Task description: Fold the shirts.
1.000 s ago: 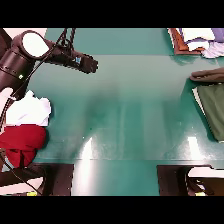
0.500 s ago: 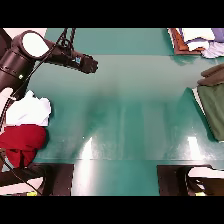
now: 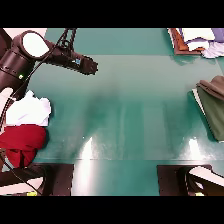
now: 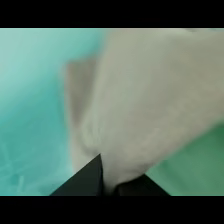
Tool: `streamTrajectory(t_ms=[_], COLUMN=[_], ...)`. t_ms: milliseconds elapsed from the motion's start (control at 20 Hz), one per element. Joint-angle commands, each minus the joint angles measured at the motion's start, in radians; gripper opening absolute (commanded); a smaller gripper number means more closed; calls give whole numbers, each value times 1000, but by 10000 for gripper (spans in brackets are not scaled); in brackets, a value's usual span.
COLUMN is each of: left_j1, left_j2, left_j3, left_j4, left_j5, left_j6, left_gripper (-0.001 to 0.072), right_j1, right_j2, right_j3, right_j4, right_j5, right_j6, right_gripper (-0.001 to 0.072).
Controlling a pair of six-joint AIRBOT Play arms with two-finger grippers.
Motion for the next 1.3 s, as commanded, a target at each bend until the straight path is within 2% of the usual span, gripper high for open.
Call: streamTrajectory(t_ms=[0,50,100,200,250,350,500,650,800,850,900,950,1000,1050,1250], left_j1=[0,0,0,0,0,0,0,0,0,0,0,0,0,0,0], left_j2=[0,0,0,0,0,0,0,0,0,0,0,0,0,0,0], left_j3=[0,0,0,0,0,0,0,0,0,0,0,0,0,0,0], left_j4=[3,3,3,3,3,3,2,5,7,5,5,5,5,5,5], left_j5=[-6,-8,-11,-16,-16,-16,-13,0,-2,2,8,11,16,24,60], left_j6=[1,1,1,1,1,1,0,1,0,0,0,0,0,0,0], left_gripper=[28,28,28,28,28,28,29,28,28,28,28,28,29,28,28], right_j1=[-102,-130,-160,-209,-225,-217,-100,162,463,547,626,701,760,817,938], right_j2=[98,114,127,134,134,134,134,134,134,134,134,134,134,134,134], right_j3=[-184,-219,-248,-276,-282,-280,-282,-281,-281,-281,-281,-280,-280,-280,-280], right_j4=[-132,-152,-185,-207,-205,-162,51,161,151,151,151,151,151,150,150], right_j5=[2,-2,-6,-3,3,6,29,44,-13,-48,-74,-95,-111,-130,-195], right_j6=[4,4,6,11,51,98,98,98,97,97,96,96,91,78,66], right_gripper=[133,140,230,524,572,571,570,571,570,551,417,218,73,16,15])
